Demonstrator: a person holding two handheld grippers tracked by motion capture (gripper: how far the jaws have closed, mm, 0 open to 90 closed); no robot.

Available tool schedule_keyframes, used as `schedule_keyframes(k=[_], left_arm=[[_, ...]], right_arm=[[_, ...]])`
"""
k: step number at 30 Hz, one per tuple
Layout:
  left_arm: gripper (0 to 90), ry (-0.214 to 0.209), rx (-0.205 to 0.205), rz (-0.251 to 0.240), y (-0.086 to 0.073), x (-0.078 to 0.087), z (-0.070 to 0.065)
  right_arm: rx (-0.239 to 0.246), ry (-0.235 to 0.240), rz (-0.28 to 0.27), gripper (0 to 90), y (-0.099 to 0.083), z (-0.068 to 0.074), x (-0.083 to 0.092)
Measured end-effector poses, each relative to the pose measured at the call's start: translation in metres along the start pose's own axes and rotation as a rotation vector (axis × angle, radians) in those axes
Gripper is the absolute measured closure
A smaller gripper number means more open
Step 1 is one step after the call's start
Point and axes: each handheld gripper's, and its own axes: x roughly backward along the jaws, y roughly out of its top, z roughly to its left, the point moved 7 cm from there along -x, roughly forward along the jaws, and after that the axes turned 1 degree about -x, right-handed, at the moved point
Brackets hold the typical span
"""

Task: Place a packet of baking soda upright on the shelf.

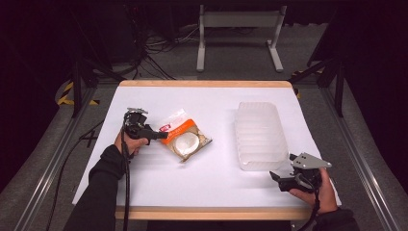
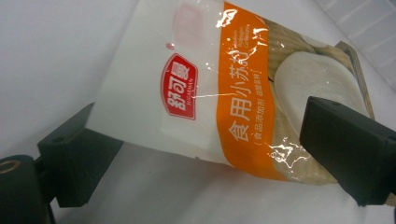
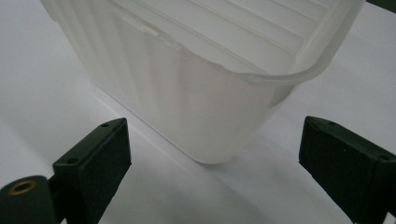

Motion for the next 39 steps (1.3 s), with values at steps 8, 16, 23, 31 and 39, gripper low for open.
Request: schedule_keyframes(k=[8, 16, 23, 31, 39], left_arm=[[9.7, -0.024, -0.030, 0.016, 0.009, -0.012, -0.006], [37.1, -0.013, -0.045, 0.033, 0.011, -0.015, -0.009], [70.6, -0.074, -0.152, 0.075, 0.007, -0.021, -0.020], [89.6, -0.067, -0.217, 0.014, 0.014, -0.017, -0.034], [89.9, -0.076, -0.319, -0.132, 0.027, 0.005, -0.066]], right_arm=[[-0.001, 0.008, -0.017, 9.9, -0.002, 0.002, 0.003], [-0.003, 0.020, -0.028, 10.2, -0.003, 0.004, 0.006], [-0.021, 0.022, -0.038, 10.6, -0.005, 0.000, 0.009], [-0.035, 0.012, -0.036, 10.9, -0.007, -0.003, 0.011], [-0.036, 0.010, -0.039, 10.9, -0.008, -0.004, 0.012]])
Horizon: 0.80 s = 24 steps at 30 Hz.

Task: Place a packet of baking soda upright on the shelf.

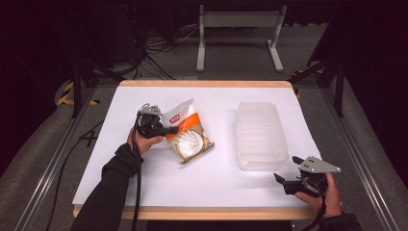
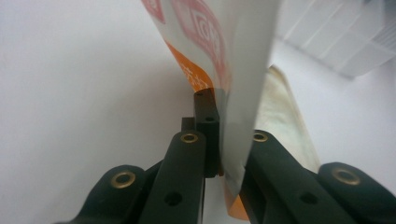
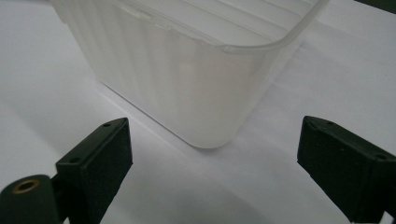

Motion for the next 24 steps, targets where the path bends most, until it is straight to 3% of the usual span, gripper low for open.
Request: schedule_keyframes(k=[5, 10, 13, 15, 24], left_arm=[[89.9, -0.001, -0.083, -0.061, 0.011, 0.009, -0.028], [89.9, 0.067, -0.167, -0.106, 0.018, 0.013, -0.048], [89.9, 0.064, -0.195, -0.140, 0.024, 0.013, -0.060], [89.9, 0.040, -0.208, -0.136, 0.026, 0.013, -0.066], [89.9, 0.049, -0.248, -0.153, 0.033, 0.015, -0.079]], right_arm=[[-0.004, -0.007, -0.006, 10.9, -0.001, -0.001, 0.002], [-0.014, -0.011, -0.006, 10.9, -0.002, -0.002, 0.003], [-0.008, -0.021, -0.001, 10.9, -0.003, -0.002, 0.003], [-0.008, -0.025, 0.003, 10.9, -0.004, -0.002, 0.003], [-0.008, -0.045, 0.016, 10.9, -0.006, -0.004, 0.003]])
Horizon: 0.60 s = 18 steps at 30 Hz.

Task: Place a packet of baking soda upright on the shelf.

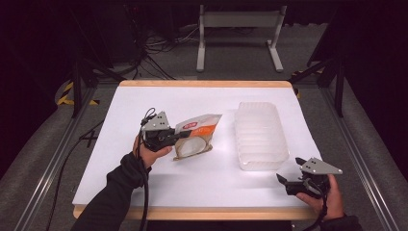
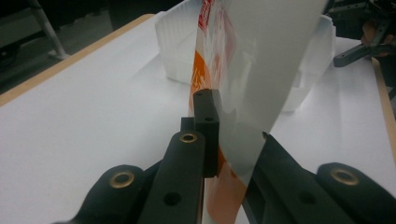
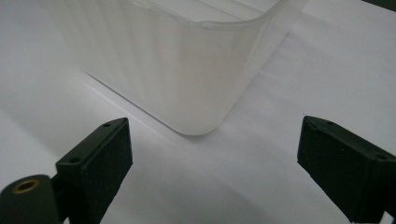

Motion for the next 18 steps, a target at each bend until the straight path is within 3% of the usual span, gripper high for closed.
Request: schedule_keyframes(k=[3, 13, 18], left_arm=[[89.9, 0.022, -0.039, -0.016, 0.007, 0.002, -0.004], [89.9, 0.026, -0.056, -0.064, 0.020, 0.004, -0.012], [89.9, 0.013, -0.042, -0.094, 0.028, 0.001, -0.017]], right_arm=[[-0.002, -0.003, -0.001, 10.9, 0.000, -0.001, 0.000], [0.014, 0.000, 0.015, 11.2, -0.001, 0.001, -0.002], [0.028, 0.002, 0.021, 11.3, -0.002, 0.002, -0.004]])
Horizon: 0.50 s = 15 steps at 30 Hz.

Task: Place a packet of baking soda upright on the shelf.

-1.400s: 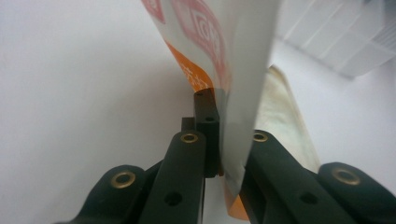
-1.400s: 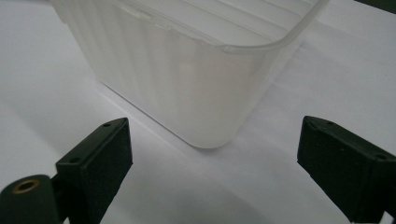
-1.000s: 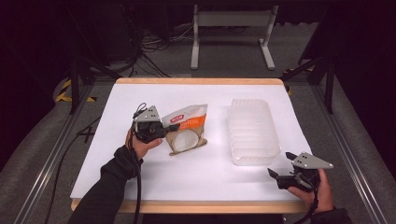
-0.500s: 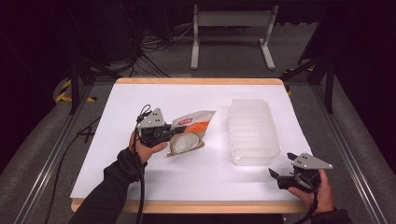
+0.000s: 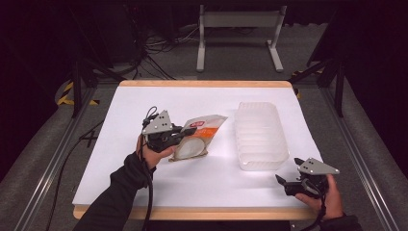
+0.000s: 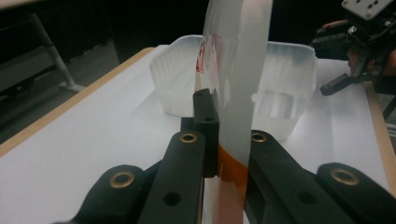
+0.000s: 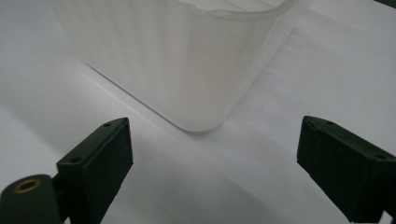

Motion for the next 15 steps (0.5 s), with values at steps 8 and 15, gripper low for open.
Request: schedule_keyframes(k=[8, 15], left_arm=[[89.9, 0.004, 0.008, -0.020, 0.009, -0.005, -0.001], [89.9, -0.001, 0.032, -0.046, 0.018, -0.008, 0.002]], right_arm=[[0.001, 0.004, 0.002, 11.3, -0.001, 0.001, 0.000], [-0.006, 0.003, -0.003, 10.8, 0.000, 0.002, -0.001]])
